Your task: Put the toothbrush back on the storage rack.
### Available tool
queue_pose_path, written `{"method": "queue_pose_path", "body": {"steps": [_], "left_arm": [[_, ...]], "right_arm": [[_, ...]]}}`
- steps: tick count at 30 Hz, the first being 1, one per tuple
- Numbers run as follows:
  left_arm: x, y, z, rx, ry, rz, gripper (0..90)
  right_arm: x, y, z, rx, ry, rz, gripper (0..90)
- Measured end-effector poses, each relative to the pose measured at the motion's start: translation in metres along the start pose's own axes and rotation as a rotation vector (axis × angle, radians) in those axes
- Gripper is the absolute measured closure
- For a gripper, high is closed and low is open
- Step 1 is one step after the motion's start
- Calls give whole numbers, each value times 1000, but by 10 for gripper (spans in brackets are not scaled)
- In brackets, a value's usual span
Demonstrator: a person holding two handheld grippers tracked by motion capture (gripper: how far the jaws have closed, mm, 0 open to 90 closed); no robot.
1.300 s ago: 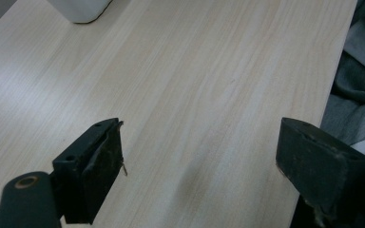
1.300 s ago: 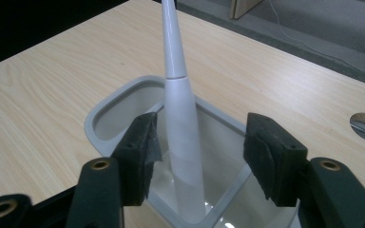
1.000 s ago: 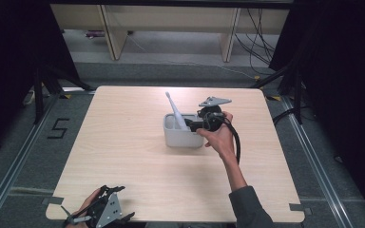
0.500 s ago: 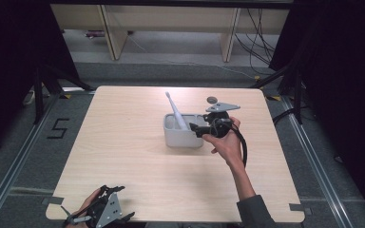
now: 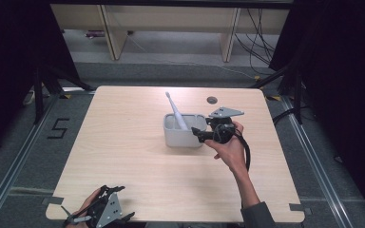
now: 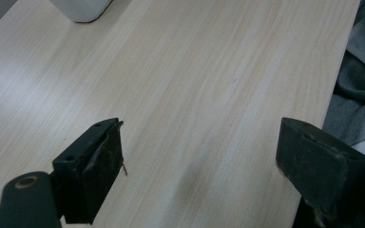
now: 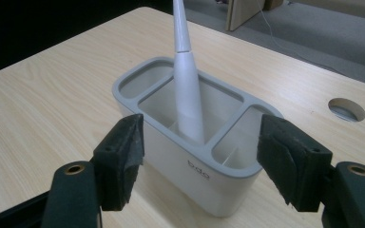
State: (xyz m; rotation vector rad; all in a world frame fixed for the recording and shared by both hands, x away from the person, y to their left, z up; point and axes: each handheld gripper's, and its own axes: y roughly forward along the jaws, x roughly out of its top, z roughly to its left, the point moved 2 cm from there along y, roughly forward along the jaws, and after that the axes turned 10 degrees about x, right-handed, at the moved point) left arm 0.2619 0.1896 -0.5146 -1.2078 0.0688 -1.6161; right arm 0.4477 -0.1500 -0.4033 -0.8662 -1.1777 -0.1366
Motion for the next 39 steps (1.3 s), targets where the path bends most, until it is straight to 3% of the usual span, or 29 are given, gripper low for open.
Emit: {"method": "queue_pose_path", "body": {"steps": [1, 2, 6, 8, 9, 11, 12, 13, 17, 20, 24, 25, 26, 29, 30, 36, 37, 39], "left_arm": [[0, 0, 0, -2, -11, -1, 153], [0, 0, 0, 16, 0, -3, 153], [0, -1, 1, 0, 4, 8, 154], [0, 0, 0, 4, -3, -2, 153], [0, 0, 0, 4, -9, -12, 153], [0, -1, 0, 3, -6, -6, 153], [0, -1, 0, 2, -6, -6, 153], [0, -1, 0, 2, -5, -6, 153], [0, -1, 1, 8, 1, -1, 153], [0, -1, 1, 8, -1, -5, 153], [0, -1, 1, 7, 0, -3, 153], [0, -1, 1, 9, 1, -1, 153], [0, -1, 1, 9, 0, -2, 153], [1, -1, 1, 9, 2, -2, 153], [1, -1, 1, 9, 1, -3, 153], [1, -2, 1, 9, 0, -5, 153], [1, -2, 1, 9, 1, -4, 153], [1, -2, 1, 9, 0, -5, 154]], "right_arm": [[-1, 0, 2, -1, 24, 0, 336], [-1, -1, 1, -4, 9, -1, 335], [-2, -2, 1, 3, -6, -3, 331], [-4, -4, 3, 4, 32, -3, 326], [-4, -5, 2, -4, 3, 5, 325], [-6, -6, 3, -5, 22, 12, 319], [-7, -5, 2, 4, 6, 6, 313], [-9, -6, 3, -5, 22, 7, 305], [-12, -9, 0, -18, 13, 19, 281], [-15, -11, 1, -1, 29, 6, 278], [-19, -16, 1, -12, 28, 12, 272], [-20, -17, -1, -12, 3, 10, 271], [-22, -19, 0, -22, 36, 13, 271], [-26, -20, -2, -15, 17, 13, 271], [-27, -21, -1, -19, 41, 17, 270], [-33, -24, -2, -17, 46, 20, 262], [-34, -25, -4, -17, 23, 18, 261], [-36, -26, -3, -15, 26, 24, 258]]}}
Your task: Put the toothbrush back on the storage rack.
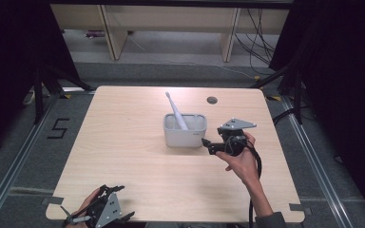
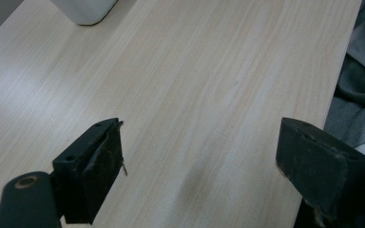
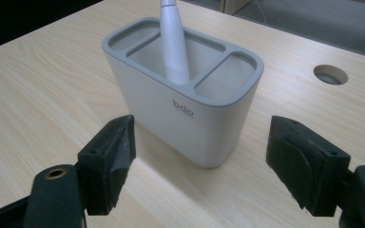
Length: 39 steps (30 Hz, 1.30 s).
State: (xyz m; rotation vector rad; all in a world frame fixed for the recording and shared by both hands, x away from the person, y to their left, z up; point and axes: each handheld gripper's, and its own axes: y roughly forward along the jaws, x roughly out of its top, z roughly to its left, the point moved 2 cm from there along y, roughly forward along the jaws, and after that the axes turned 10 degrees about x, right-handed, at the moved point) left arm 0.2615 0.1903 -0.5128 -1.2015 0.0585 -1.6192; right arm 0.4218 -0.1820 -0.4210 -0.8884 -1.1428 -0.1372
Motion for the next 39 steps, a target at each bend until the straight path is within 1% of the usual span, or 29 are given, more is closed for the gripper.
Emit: {"method": "queue_pose_path", "body": {"steps": [2, 4, 5, 7, 8, 10, 11, 12, 13, 14, 15, 16, 18, 19, 20, 21, 22, 25, 26, 27, 28, 30, 31, 32, 34, 35, 36, 37, 39], "left_arm": [[0, 0, 0, 1, -2, -6, 153], [0, 0, 0, 1, -2, -5, 154], [0, 0, 0, 1, -1, -5, 154], [0, 0, 0, 1, -1, -5, 153], [0, 0, 0, 1, -1, -5, 153], [0, 0, 0, 1, 0, -5, 154], [0, 0, 0, 0, -1, -5, 153], [0, 0, 0, 0, 0, -5, 153], [0, 0, 0, 0, 0, -5, 153], [0, 0, 0, 1, 4, 3, 154], [0, 0, 0, 1, -1, -6, 153], [0, 0, 0, 1, -2, -5, 153], [0, 0, 0, 3, -1, 0, 153], [0, 0, 0, 3, -1, 0, 153], [0, 0, 0, 3, -4, -1, 153], [0, -1, 1, 1, 0, 1, 153], [0, -1, 0, 7, -6, 3, 153], [0, 0, -1, 2, -14, -3, 154], [0, 0, -1, 2, -12, -2, 154], [0, 0, -1, 2, -14, -4, 154], [0, -1, -1, 4, -14, 2, 154], [0, -1, 0, 3, -10, 3, 154], [0, -1, 0, 5, -11, 0, 154], [0, -1, 0, 5, -9, 2, 153], [1, -2, 0, 15, -4, 11, 154], [1, -2, 0, 24, -6, 2, 154], [1, -3, 0, 20, -6, 5, 154], [1, -3, 0, 12, -3, 6, 154], [1, -3, 0, 19, -3, 5, 154]], "right_arm": [[-3, -1, 0, -14, 3, -3, 256], [-8, -1, 1, -18, 28, 1, 256], [-11, -1, 0, -21, 14, 13, 256], [-15, 0, 0, -14, 36, 15, 254], [-16, -2, -1, -23, 26, 28, 254], [-19, -2, -1, -28, 28, 24, 253], [-20, -2, 0, -17, 40, 21, 251], [-21, -3, 1, -21, 63, 30, 250], [-21, -2, -1, -7, 31, 27, 250], [-23, -2, 1, -3, 64, 20, 249], [-23, -2, 0, -6, 37, 29, 248], [-25, -3, 0, -20, 50, 34, 248], [-27, -2, 2, -4, 68, 39, 244], [-28, -2, 0, -11, 45, 38, 244], [-30, -3, 2, -20, 60, 36, 244], [-31, -3, 1, -16, 40, 35, 244], [-32, -2, 2, -3, 65, 34, 244], [-36, -3, 1, -21, 47, 41, 243], [-37, -3, 1, -13, 44, 48, 243], [-38, -3, 1, -17, 55, 49, 243], [-38, -3, 0, -18, 47, 49, 241], [-40, -3, 1, -9, 73, 58, 238], [-40, -3, 0, -21, 53, 53, 238], [-41, -3, 2, -11, 78, 46, 238], [-42, -5, 1, -17, 52, 53, 238], [-43, -5, 4, -9, 81, 46, 238], [-43, -7, 3, -16, 55, 56, 238], [-44, -7, 4, -19, 47, 54, 238], [-46, -9, 6, -18, 45, 57, 239]]}}
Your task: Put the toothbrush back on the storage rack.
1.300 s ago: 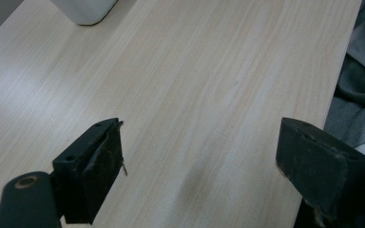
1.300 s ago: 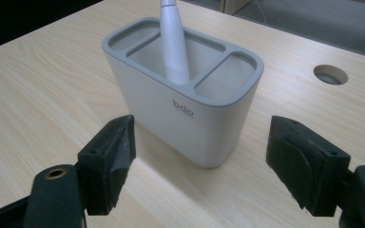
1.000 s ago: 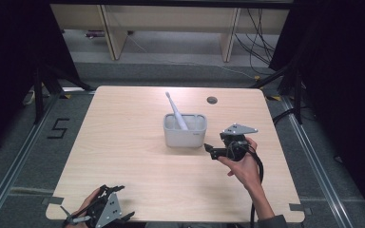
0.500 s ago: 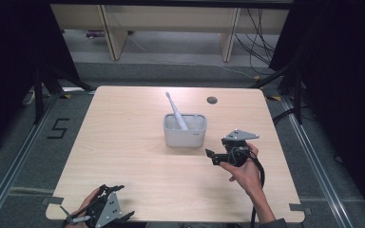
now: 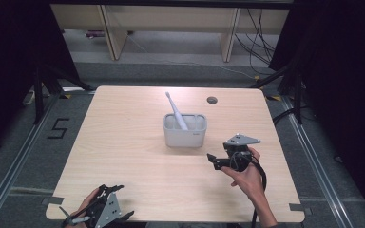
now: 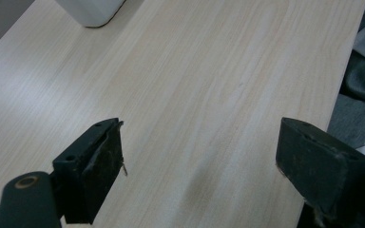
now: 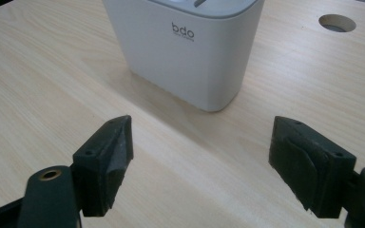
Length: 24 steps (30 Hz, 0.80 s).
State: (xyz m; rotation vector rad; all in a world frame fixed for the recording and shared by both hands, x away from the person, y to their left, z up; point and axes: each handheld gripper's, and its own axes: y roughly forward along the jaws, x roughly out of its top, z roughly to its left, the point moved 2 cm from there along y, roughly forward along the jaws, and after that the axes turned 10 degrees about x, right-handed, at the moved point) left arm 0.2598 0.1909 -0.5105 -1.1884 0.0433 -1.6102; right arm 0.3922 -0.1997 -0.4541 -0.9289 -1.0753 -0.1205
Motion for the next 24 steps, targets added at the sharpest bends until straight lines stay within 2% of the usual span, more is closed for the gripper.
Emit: {"method": "queue_pose_path", "body": {"steps": [1, 2, 3, 4, 5, 6, 9, 10, 12, 13, 14, 17, 18, 19, 20, 23, 24], "left_arm": [[0, 1, -1, 6, -13, -17, 154], [0, 0, -1, 5, -14, -14, 154], [0, -1, 0, 2, -4, -6, 154], [0, -1, -1, 0, -21, -17, 154], [0, -1, 0, -1, -20, -17, 154], [0, -2, 1, 4, -15, -5, 154], [-2, -2, 2, 10, -29, -3, 154], [-2, -2, 3, 18, -23, -2, 154], [-3, -2, 3, 16, -39, -8, 153], [-3, -2, 3, 20, -48, -13, 154], [-3, -3, 5, 22, -34, 0, 154], [-3, -3, 5, 25, -34, 1, 154], [-4, -3, 5, 26, -34, 1, 154], [-4, -3, 5, 27, -34, 2, 154], [-4, -4, 4, 25, -43, 0, 154], [-4, -5, 6, 29, -46, 5, 154], [-4, -5, 6, 31, -42, 12, 154]], "right_arm": [[-2, 0, 2, 4, 26, -4, 239], [-3, 0, 2, 18, 2, -3, 239], [-4, -1, 4, 18, 24, -1, 240], [-5, -3, 6, 12, 26, 5, 240], [-6, -4, 7, 4, 23, 7, 240], [-6, -5, 7, 13, -3, -4, 240], [-9, -9, 10, -3, -1, 2, 238], [-10, -10, 10, 9, -2, 4, 238], [-12, -9, 12, 16, 14, 0, 237], [-13, -9, 12, 34, 4, 8, 237], [-15, -10, 13, 12, 18, 14, 236], [-20, -11, 16, 10, 43, 28, 237], [-22, -10, 13, 8, 11, 23, 237], [-23, -10, 13, 21, 5, 24, 236], [-24, -12, 14, 13, 29, 30, 236], [-30, -15, 13, -3, 30, 35, 236], [-31, -16, 12, -12, 9, 27, 236]]}}
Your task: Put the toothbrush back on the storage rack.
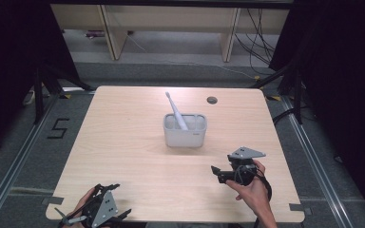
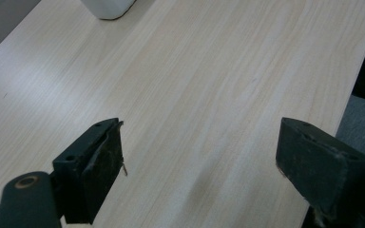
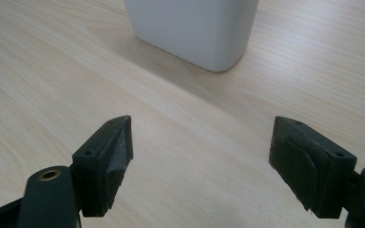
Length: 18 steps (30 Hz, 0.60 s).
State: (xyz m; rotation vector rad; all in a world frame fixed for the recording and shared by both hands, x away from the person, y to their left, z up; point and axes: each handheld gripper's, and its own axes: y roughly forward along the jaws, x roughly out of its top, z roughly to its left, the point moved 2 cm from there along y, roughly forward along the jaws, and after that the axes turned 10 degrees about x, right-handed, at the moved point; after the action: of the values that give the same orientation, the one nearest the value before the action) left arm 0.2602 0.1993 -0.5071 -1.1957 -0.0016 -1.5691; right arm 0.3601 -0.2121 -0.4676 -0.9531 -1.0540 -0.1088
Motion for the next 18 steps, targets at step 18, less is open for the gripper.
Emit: {"method": "queue_pose_path", "body": {"steps": [18], "left_arm": [[-3, -2, 1, 5, -15, 4, 154]], "right_arm": [[-27, -18, 9, 26, 63, 5, 230]]}}
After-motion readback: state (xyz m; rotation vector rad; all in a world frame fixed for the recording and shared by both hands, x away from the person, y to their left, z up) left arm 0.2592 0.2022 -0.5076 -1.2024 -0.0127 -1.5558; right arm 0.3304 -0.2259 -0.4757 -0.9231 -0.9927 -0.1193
